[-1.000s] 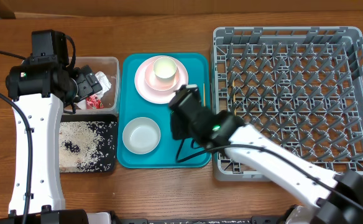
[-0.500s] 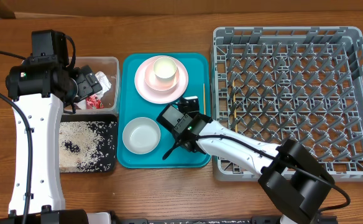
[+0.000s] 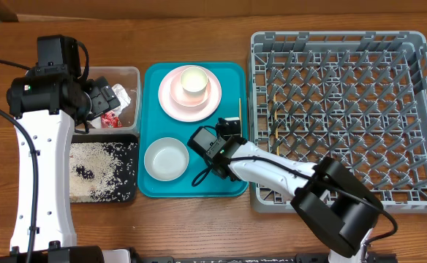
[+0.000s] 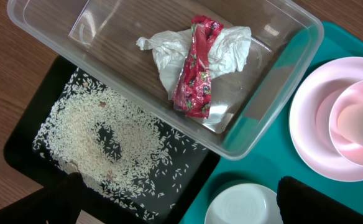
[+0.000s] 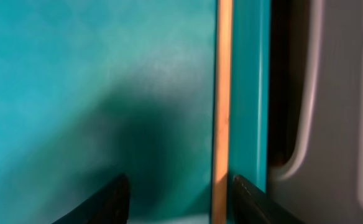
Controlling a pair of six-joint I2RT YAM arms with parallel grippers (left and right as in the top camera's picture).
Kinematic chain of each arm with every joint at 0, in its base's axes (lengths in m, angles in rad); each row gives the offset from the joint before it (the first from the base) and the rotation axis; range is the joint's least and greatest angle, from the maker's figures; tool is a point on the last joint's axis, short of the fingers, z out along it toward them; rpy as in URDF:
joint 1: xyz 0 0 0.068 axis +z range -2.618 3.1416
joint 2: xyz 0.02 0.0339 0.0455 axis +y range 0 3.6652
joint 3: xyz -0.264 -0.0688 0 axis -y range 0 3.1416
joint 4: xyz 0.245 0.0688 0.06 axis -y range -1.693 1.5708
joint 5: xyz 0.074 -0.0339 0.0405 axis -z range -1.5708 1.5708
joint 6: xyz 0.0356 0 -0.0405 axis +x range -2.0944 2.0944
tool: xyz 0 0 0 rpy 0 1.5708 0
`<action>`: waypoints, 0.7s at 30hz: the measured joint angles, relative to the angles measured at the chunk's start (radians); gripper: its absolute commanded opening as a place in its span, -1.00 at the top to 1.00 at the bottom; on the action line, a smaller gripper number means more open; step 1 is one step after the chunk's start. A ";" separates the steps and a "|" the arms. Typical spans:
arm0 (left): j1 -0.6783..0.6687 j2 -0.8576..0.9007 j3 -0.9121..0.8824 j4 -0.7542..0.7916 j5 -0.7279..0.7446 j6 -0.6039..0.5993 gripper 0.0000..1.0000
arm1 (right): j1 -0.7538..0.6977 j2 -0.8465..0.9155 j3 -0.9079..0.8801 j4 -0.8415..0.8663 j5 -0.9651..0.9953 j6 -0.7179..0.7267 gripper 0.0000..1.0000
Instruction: Sort waste into correct bins and load items into the dishwasher
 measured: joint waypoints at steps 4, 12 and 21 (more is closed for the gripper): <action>0.000 0.000 0.000 0.000 0.000 0.000 -1.00 | 0.000 0.005 0.001 0.000 0.014 0.010 -0.15; 0.000 0.000 0.000 0.000 0.000 0.000 -1.00 | 0.000 0.011 0.006 0.023 -0.024 0.035 0.19; 0.000 0.000 0.000 0.000 0.000 0.000 -1.00 | -0.001 0.012 0.014 0.043 -0.118 0.038 0.30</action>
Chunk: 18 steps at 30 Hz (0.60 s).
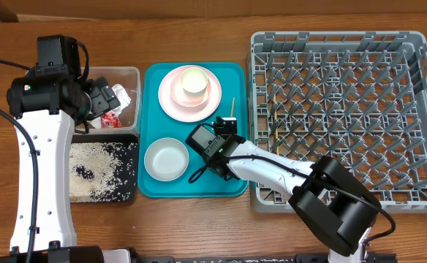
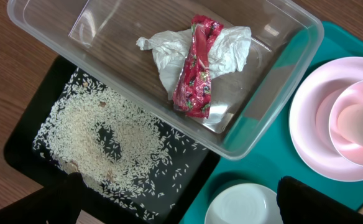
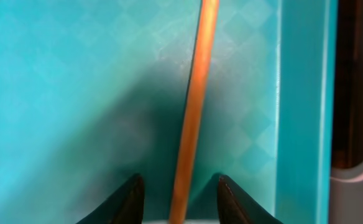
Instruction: Sort waste into correct bins and load items into the dishwasher
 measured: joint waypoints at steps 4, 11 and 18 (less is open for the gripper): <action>0.000 0.000 0.000 0.000 0.000 0.000 -1.00 | 0.000 0.000 0.001 0.008 -0.018 0.004 0.43; 0.000 0.000 0.000 0.000 0.000 0.000 -1.00 | 0.000 0.000 0.002 0.007 -0.034 0.013 0.50; 0.000 0.000 0.000 0.000 0.000 0.000 -1.00 | 0.000 0.000 0.006 0.015 -0.071 0.042 0.77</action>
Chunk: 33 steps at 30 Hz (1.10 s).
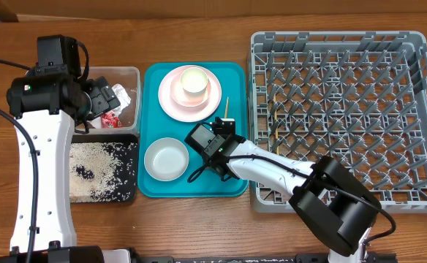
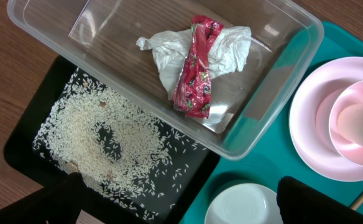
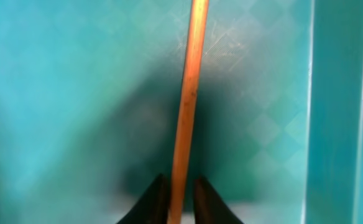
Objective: Sort waste into correct bins and load items into the dishwasher
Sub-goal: 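Carry the chopstick to the rack and release it beside the first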
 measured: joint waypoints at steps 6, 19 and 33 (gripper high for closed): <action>0.000 0.000 0.000 0.000 0.000 0.000 -1.00 | -0.001 0.000 0.008 -0.015 -0.032 0.021 0.92; 0.000 0.000 0.000 0.000 0.000 0.000 -1.00 | -0.162 -0.159 0.269 -0.370 -0.098 -0.052 0.92; 0.000 0.000 0.000 0.000 0.000 0.000 -1.00 | -0.459 -0.336 0.229 -0.539 -0.096 -0.349 0.92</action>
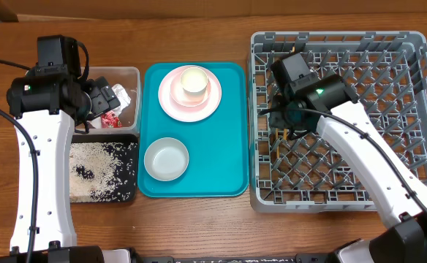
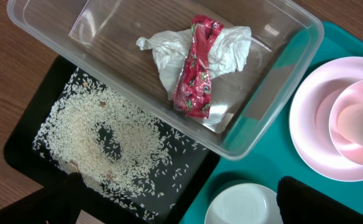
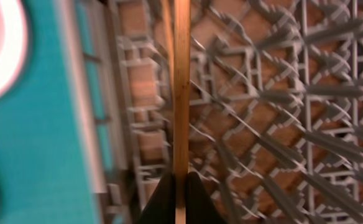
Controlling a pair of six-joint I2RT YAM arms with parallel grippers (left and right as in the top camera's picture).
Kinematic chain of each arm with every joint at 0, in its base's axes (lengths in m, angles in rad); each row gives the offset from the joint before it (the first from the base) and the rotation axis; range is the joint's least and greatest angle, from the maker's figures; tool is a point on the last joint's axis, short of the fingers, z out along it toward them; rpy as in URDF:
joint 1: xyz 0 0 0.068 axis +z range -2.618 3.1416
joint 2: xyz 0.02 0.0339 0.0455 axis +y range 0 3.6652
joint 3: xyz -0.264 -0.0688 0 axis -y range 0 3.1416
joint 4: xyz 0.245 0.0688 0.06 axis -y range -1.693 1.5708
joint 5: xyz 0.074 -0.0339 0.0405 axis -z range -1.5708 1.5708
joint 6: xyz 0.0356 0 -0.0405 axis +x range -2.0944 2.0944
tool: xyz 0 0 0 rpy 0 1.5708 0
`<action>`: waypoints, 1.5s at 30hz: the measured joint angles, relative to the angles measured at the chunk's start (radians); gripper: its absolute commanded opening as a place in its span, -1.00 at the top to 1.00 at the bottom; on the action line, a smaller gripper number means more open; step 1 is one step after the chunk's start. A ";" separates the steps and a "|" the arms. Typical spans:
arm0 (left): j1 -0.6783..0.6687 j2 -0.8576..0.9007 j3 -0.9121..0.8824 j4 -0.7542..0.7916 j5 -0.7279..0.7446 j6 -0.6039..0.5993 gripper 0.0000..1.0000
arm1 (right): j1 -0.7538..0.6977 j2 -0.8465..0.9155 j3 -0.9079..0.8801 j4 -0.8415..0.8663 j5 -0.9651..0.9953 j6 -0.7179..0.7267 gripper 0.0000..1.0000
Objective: Sort waste into correct bins and load items into the dishwasher
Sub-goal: 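Carry the chopstick to the rack and release it beside the first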
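Observation:
My right gripper (image 3: 181, 190) is shut on a wooden chopstick (image 3: 181, 93), which runs straight ahead between the fingers. It hangs over the left part of the grey dish rack (image 1: 360, 109), and the right gripper (image 1: 285, 123) shows there from overhead. On the teal tray (image 1: 228, 146) stand a pink plate with a pink cup (image 1: 190, 91) and a white bowl (image 1: 166, 158). My left gripper (image 2: 181, 208) is open above the clear bin (image 2: 281, 74), with nothing between its fingers. In that bin lie a red wrapper (image 2: 197, 68) and a crumpled napkin (image 2: 228, 46).
A black tray (image 1: 100, 172) scattered with rice sits in front of the clear bin, left of the teal tray. The rack's upright tines fill its whole floor. Bare wooden table runs along the front edge.
My right gripper was shut on the chopstick low over the teal tray; now it holds the chopstick over the left part of the dish rack. The left arm has not moved.
The chopstick lay along the tray's right rim with my open right gripper low over it. It then lay between the fingers, further from the rim. The fingers then shut on it, and now it is over the rack. The left gripper stayed open above the clear bin.

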 measured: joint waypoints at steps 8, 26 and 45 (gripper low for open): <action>0.000 0.000 0.000 0.000 0.000 0.000 -1.00 | -0.038 0.003 -0.126 0.039 -0.001 -0.065 0.92; 0.000 0.000 0.000 0.000 0.000 0.000 -1.00 | -0.039 0.003 -0.179 0.117 -0.058 -0.087 0.39; 0.000 0.000 0.000 0.000 0.000 0.000 -1.00 | -0.039 0.004 -0.189 0.398 -0.284 -0.090 -0.03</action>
